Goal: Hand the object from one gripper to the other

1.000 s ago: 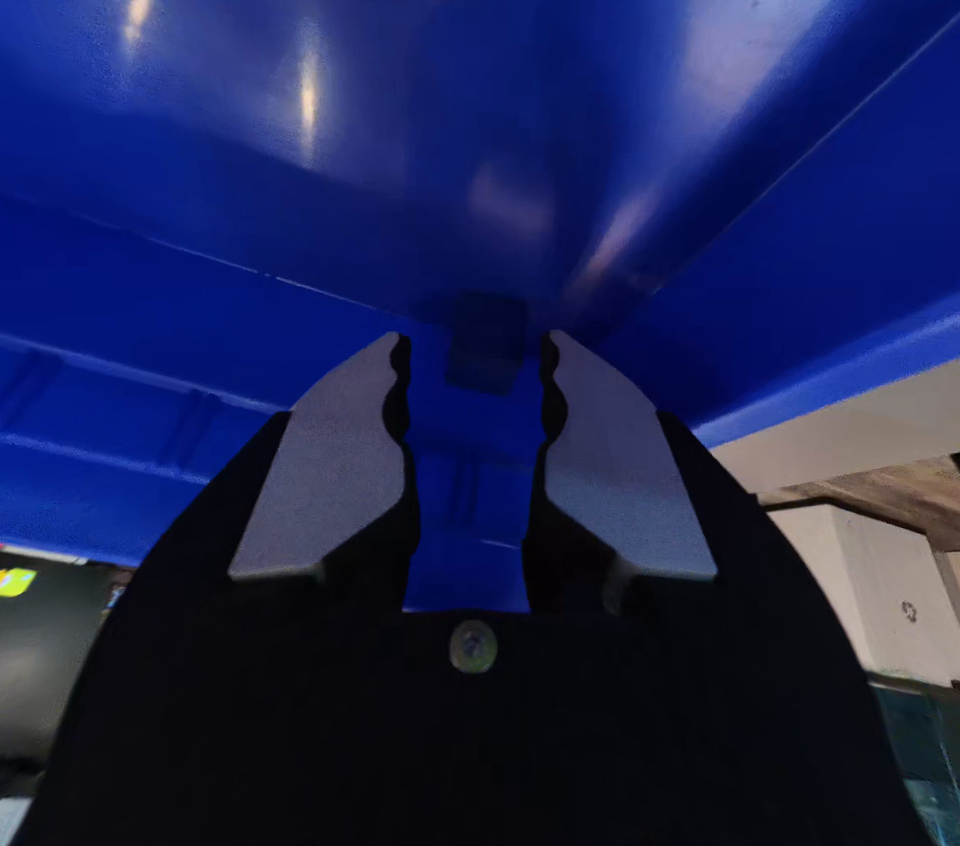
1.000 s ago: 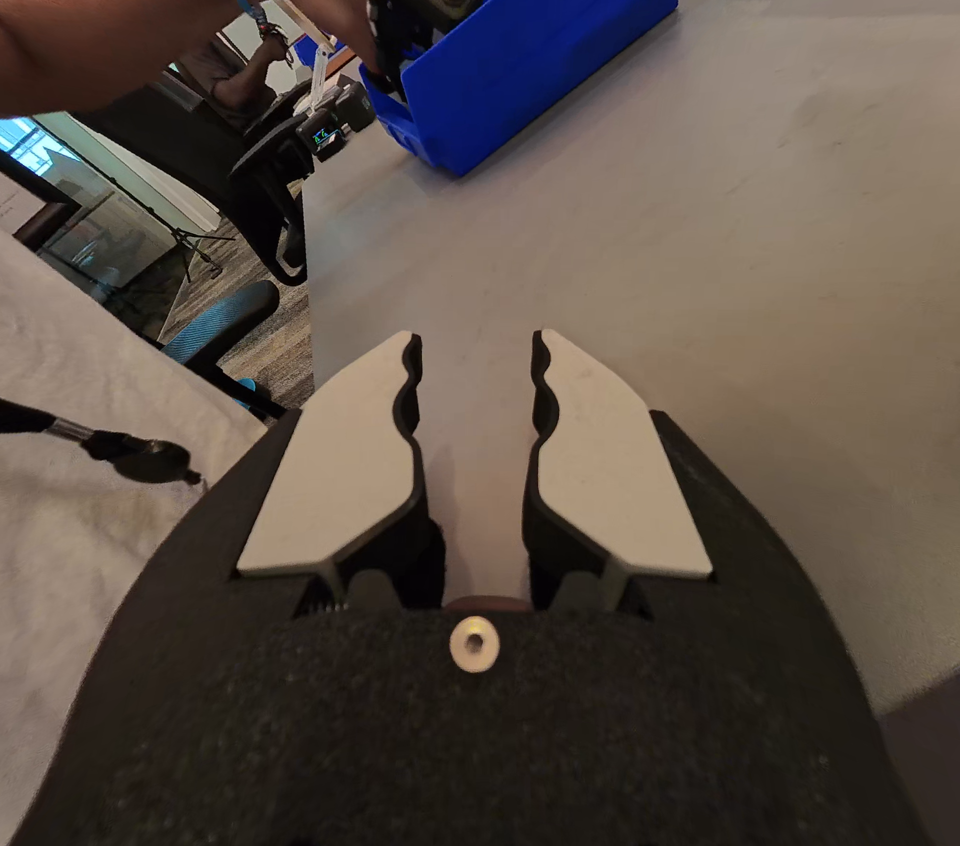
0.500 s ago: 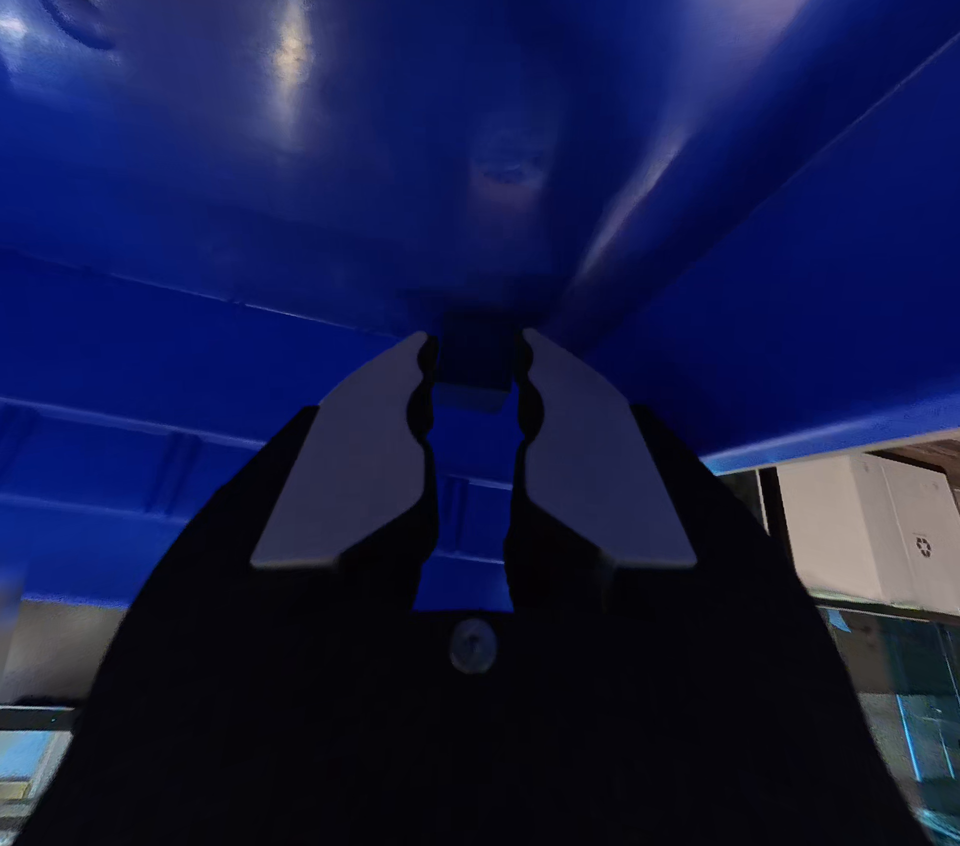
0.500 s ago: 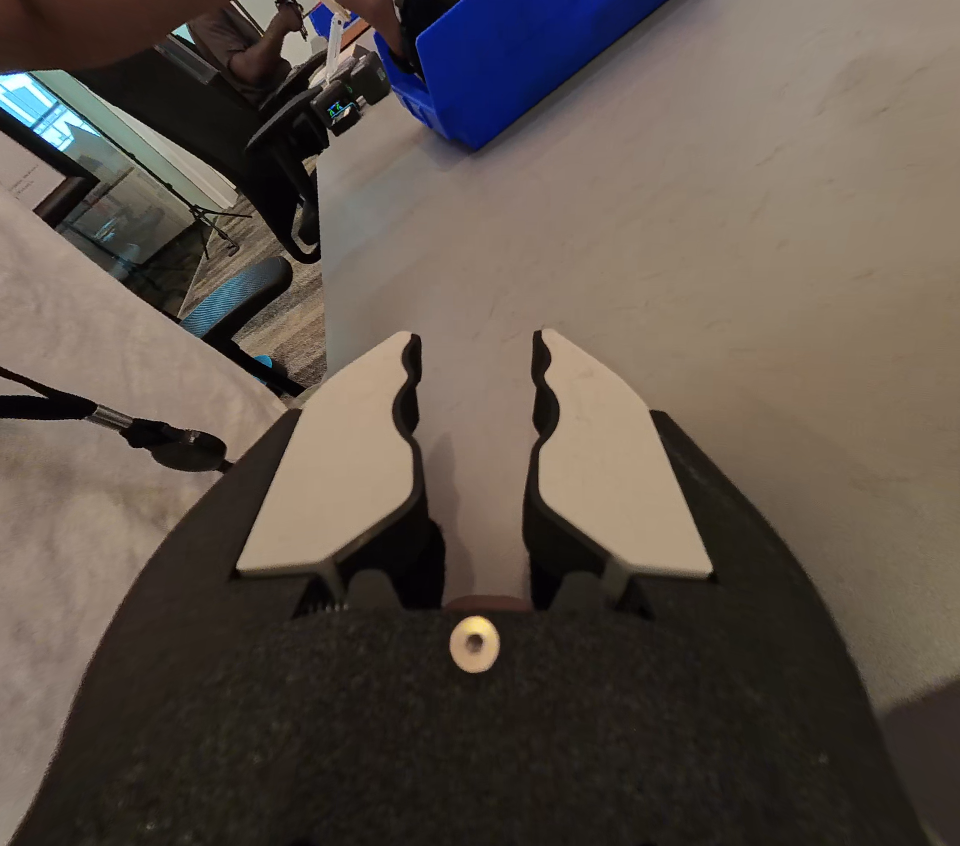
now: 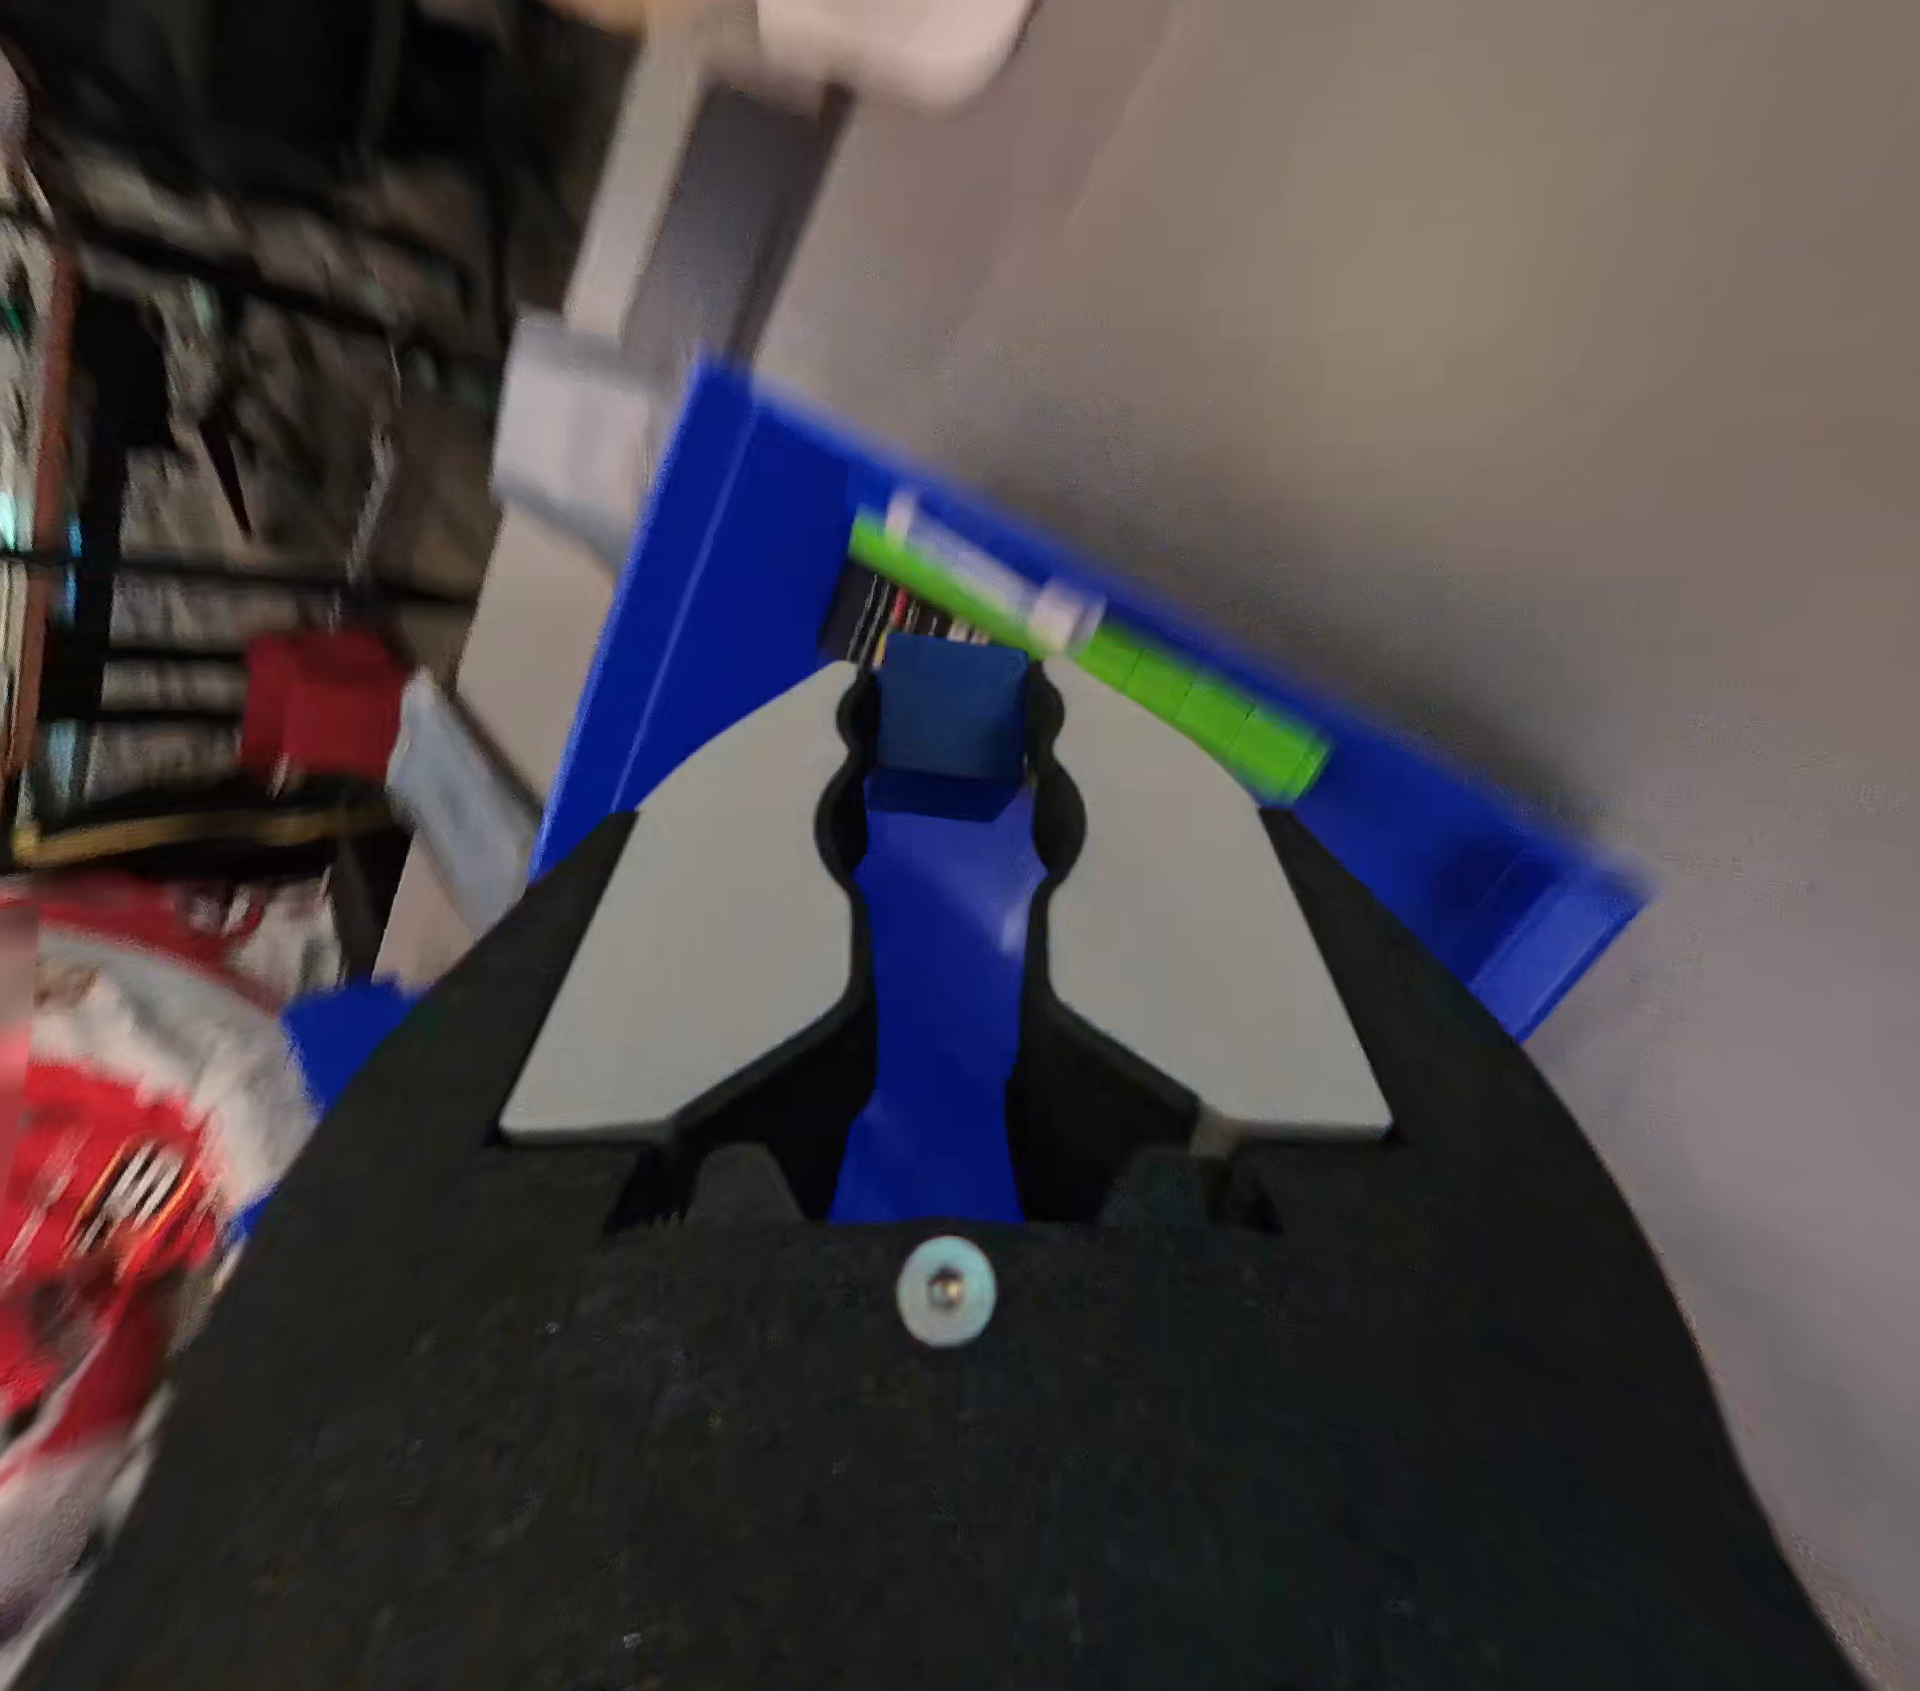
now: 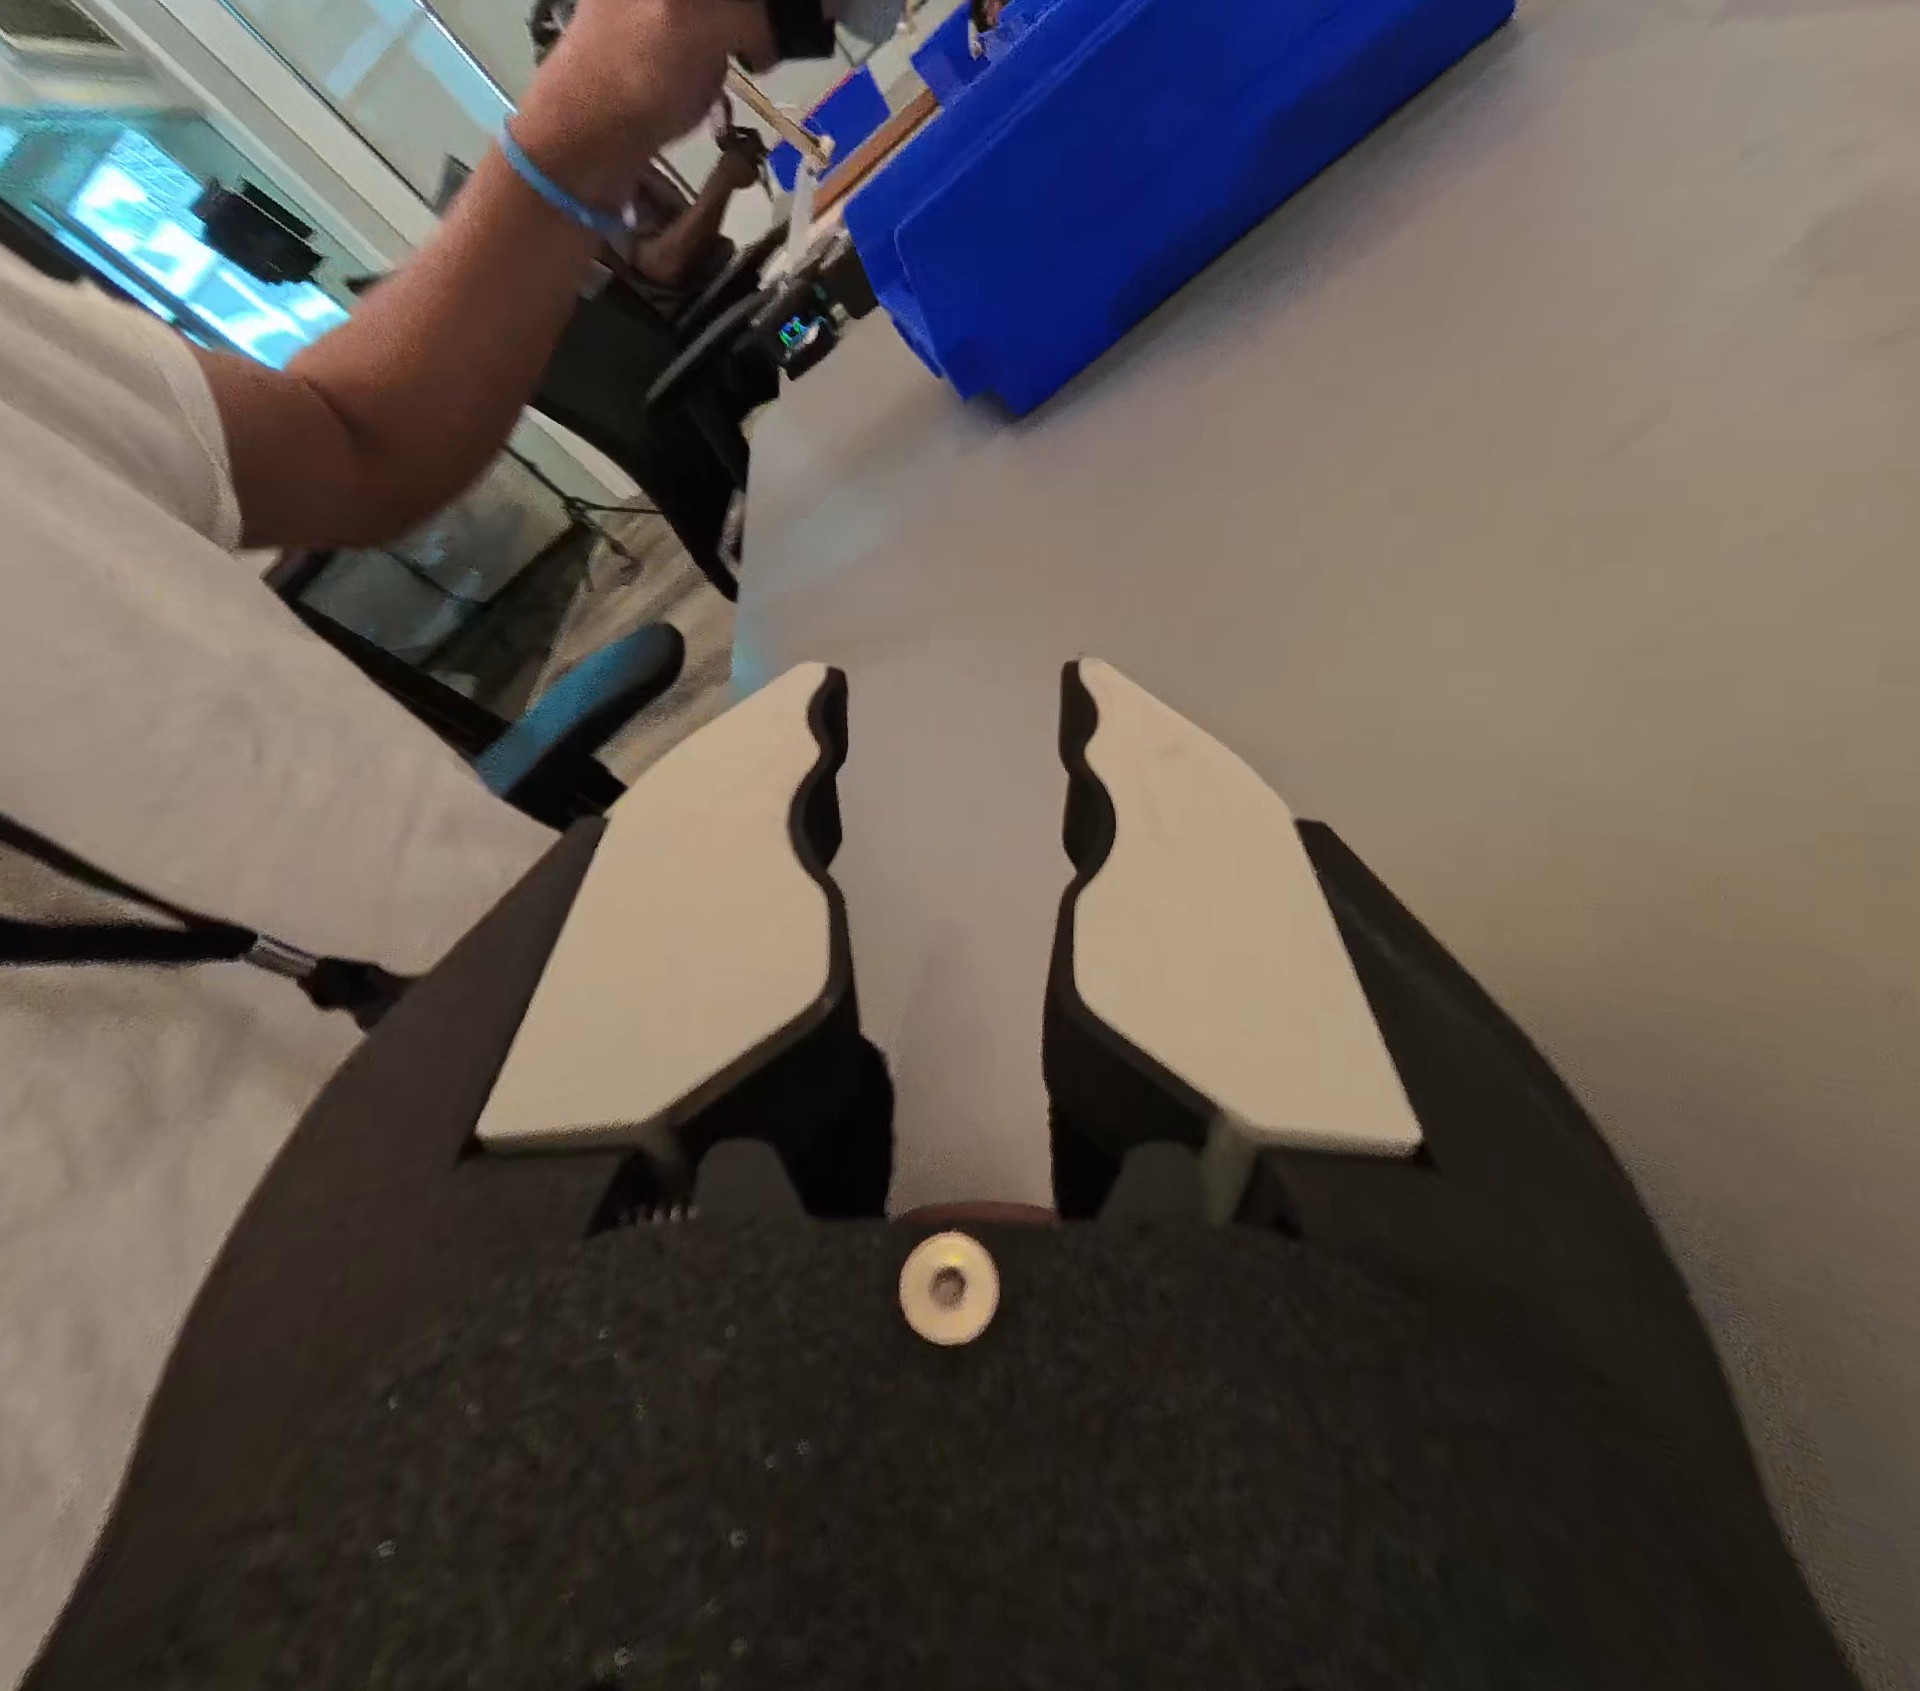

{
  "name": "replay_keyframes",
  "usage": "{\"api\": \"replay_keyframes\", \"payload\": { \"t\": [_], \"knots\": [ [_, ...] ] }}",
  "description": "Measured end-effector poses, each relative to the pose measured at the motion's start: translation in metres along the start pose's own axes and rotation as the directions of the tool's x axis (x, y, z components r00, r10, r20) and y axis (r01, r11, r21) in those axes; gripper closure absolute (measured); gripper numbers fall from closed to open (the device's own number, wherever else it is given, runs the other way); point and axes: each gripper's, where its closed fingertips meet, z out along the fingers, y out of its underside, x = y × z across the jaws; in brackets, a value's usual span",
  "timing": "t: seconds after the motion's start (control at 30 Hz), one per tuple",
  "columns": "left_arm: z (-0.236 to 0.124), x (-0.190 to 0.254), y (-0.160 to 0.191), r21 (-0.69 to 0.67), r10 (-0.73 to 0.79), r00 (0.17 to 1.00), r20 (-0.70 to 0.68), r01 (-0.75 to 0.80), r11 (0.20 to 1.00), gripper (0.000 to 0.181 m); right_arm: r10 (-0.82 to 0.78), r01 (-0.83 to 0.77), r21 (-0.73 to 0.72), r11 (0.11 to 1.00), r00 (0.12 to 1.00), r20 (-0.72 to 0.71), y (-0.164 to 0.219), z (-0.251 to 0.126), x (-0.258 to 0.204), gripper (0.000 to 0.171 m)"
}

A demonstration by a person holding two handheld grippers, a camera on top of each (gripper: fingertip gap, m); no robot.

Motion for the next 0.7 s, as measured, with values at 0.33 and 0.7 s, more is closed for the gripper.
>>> {"api": "replay_keyframes", "payload": {
  "t": [0.33, 0.7],
  "knots": [
    [-0.03, 0.127, -0.173, 0.614, 0.158, 0.987, -0.015, -0.116, 0.781, 0.154, 0.034, -0.054, 0.096, 0.994, 0.978, 0.204, -0.083, 0.051, -0.001, 0.12],
    [-0.018, 0.187, -0.197, 0.653, 0.236, 0.97, -0.064, -0.139, 0.744, 0.154, -0.009, -0.008, 0.097, 0.995, 0.984, 0.177, -0.086, 0.047, -0.007, 0.143]
  ]
}}
